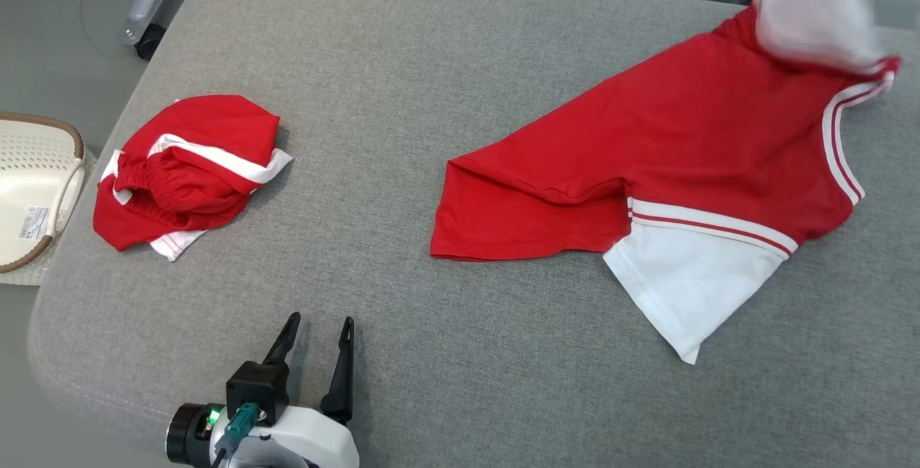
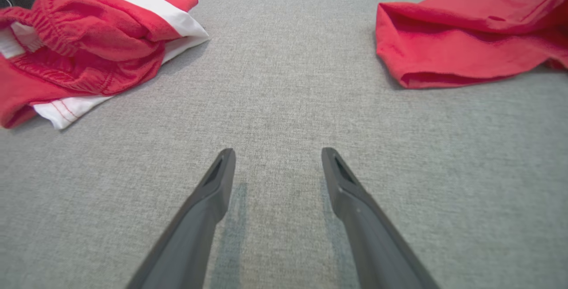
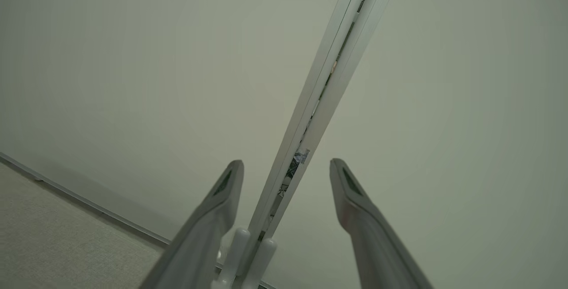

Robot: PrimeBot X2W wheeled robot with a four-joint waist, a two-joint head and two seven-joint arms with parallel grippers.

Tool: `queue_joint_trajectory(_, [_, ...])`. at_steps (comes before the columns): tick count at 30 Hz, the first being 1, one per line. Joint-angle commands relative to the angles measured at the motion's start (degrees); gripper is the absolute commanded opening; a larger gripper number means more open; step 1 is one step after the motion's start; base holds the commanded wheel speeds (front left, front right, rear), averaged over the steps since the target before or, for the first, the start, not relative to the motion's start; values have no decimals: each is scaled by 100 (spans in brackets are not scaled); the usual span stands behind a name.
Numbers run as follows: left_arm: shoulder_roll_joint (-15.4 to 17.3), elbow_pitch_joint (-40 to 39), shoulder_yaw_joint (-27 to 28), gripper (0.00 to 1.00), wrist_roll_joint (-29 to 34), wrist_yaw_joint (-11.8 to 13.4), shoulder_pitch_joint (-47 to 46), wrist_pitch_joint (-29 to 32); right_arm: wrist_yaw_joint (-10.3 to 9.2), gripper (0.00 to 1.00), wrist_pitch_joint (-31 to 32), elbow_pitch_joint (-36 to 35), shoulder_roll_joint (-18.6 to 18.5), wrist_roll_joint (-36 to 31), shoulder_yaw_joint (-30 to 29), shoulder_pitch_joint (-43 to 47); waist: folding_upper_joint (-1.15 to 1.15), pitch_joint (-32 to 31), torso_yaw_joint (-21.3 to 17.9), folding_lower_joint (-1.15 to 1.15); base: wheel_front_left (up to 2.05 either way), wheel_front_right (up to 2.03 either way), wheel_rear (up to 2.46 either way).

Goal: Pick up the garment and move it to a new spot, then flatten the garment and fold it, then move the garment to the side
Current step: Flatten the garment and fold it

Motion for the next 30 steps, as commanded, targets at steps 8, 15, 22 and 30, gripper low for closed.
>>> queue_joint_trajectory(8, [18,-64,173,100,75,46,39,-7,-1,100,-159,-383,472,182,-319,1007,0,-318,-483,0,0,0,0])
queue_joint_trajectory(15, [23,-22,334,100,216,-4,66,-5,-2,100,-152,-1377,956,819,59,2441,0,-572,-932,0,0,0,0])
queue_joint_trajectory(22, [21,19,420,100,253,-34,187,-5,-2,100,-150,-1898,1269,1483,879,3684,0,-693,-1096,0,0,0,0])
queue_joint_trajectory(30, [20,71,429,100,225,-60,287,-5,-2,100,-150,-1964,1439,1941,2019,4493,0,-783,-1061,0,0,0,0])
